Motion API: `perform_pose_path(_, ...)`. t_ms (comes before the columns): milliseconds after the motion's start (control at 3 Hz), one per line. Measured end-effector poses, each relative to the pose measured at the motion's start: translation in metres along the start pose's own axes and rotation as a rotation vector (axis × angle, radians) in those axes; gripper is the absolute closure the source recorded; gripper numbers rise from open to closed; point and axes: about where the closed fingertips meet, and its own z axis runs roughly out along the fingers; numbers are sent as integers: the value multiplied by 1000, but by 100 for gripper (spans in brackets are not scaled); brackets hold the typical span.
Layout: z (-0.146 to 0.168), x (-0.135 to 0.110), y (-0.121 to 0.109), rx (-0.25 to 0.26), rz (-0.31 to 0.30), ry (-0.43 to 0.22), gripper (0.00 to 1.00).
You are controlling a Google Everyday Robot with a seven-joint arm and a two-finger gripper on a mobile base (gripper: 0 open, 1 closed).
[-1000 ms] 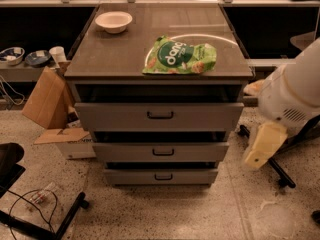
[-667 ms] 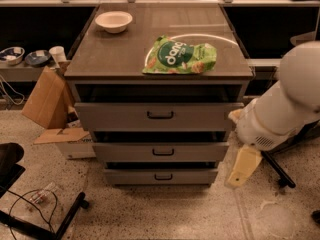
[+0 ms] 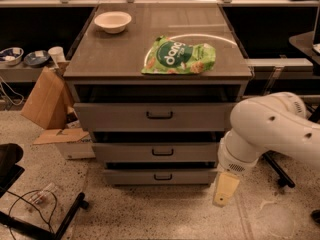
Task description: Open bottom drawer
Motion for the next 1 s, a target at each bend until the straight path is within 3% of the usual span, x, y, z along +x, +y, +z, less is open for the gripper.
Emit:
perform_pose_path(333, 5, 6, 0, 11, 30, 23, 0)
perform_pose_path(667, 26, 1, 4, -20, 9, 45, 0)
perform_pose_path(1000, 90, -7, 12, -60, 2, 103, 0)
